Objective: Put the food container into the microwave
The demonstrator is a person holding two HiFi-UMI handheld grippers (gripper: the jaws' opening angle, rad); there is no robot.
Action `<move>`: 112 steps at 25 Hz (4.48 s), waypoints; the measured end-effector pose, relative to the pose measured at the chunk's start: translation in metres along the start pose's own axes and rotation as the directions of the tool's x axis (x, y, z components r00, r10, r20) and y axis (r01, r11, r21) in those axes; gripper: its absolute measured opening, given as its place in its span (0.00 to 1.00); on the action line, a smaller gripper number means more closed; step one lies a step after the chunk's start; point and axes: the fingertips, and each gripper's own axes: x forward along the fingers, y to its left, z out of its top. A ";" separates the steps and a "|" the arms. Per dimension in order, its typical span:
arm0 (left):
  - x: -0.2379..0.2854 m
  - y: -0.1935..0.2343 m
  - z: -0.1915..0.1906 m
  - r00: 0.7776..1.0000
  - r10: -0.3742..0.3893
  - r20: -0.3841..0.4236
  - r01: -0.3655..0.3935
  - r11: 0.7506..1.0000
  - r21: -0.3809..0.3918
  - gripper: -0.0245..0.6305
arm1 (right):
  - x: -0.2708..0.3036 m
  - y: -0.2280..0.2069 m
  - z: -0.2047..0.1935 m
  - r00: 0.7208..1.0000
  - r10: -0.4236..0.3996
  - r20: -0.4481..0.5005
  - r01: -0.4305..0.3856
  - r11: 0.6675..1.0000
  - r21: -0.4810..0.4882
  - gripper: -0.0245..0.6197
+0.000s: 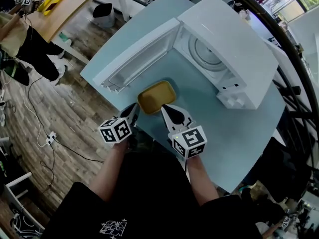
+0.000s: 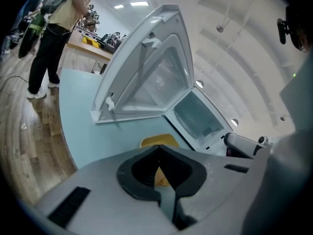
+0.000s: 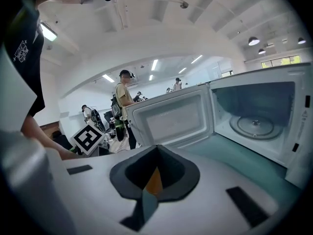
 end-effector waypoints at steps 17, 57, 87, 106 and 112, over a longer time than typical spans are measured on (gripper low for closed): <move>0.016 0.014 -0.024 0.990 -0.096 -0.106 0.073 0.976 -0.204 0.12 | 0.023 -0.003 -0.020 0.999 -0.014 -0.048 0.016 0.999 0.032 0.05; 0.027 0.015 -0.027 0.985 -0.129 -0.112 0.068 0.897 -0.436 0.09 | 0.016 -0.025 -0.016 0.999 -0.042 -0.030 0.045 0.996 0.072 0.05; 0.084 -0.074 0.006 0.961 -0.216 -0.173 0.152 0.935 -0.322 0.09 | -0.048 -0.090 0.006 0.970 -0.231 0.076 0.218 0.965 0.146 0.05; 0.145 -0.118 0.043 0.950 -0.248 -0.191 0.188 0.939 -0.287 0.09 | -0.066 -0.139 0.019 0.925 -0.366 0.098 0.340 0.916 0.216 0.05; 0.162 -0.127 0.051 0.946 -0.257 -0.196 0.195 0.937 -0.289 0.09 | -0.062 -0.150 0.023 0.916 -0.388 0.097 0.359 0.905 0.228 0.05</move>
